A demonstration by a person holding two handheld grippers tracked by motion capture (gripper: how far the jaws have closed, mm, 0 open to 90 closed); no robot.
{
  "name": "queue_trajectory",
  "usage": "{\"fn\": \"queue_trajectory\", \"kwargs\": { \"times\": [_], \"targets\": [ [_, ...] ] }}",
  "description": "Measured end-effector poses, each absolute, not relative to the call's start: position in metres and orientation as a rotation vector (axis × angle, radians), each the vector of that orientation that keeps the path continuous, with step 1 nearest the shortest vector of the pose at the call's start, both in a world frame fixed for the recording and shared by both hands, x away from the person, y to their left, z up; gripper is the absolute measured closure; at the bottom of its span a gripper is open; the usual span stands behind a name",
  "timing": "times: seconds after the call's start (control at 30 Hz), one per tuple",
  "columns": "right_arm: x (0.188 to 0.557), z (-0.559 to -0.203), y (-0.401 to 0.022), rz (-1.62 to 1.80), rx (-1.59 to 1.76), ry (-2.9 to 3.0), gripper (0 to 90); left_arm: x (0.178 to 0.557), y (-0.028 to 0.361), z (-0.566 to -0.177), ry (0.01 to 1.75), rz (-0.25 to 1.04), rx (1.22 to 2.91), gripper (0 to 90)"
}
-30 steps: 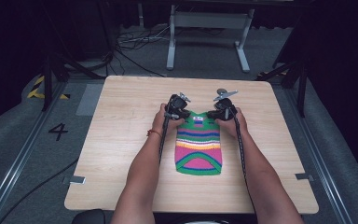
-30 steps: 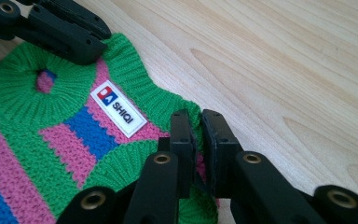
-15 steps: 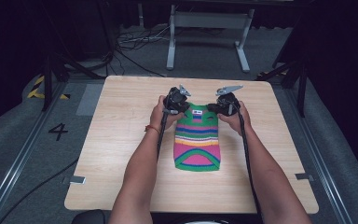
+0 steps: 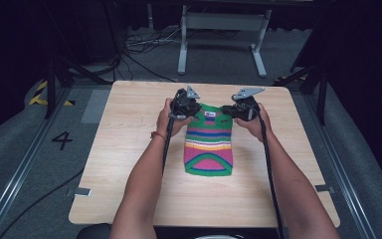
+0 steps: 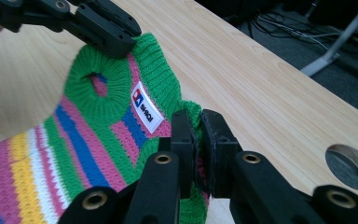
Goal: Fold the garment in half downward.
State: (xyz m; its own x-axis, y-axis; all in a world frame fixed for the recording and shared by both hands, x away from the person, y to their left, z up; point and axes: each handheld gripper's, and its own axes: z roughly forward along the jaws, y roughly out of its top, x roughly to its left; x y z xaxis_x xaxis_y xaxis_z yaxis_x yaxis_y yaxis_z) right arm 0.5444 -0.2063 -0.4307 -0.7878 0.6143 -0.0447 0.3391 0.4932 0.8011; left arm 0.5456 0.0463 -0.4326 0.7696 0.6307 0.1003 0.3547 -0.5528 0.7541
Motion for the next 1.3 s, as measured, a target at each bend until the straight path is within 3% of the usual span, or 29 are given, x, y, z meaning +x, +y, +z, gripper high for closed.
{"fn": "queue_trajectory", "kwargs": {
  "times": [0.73, 1.3],
  "targets": [
    [0.499, -0.420, -0.218, 1.322, 0.621, 2.443, 83.8, 0.492, 0.062, -0.414, 0.478, 0.479, 2.209, 82.9],
    [0.451, -0.430, -0.214, 1.294, 0.450, 2.567, 82.2, 0.450, 0.069, -0.436, 0.354, 0.381, 2.260, 82.5]
  ]
}}
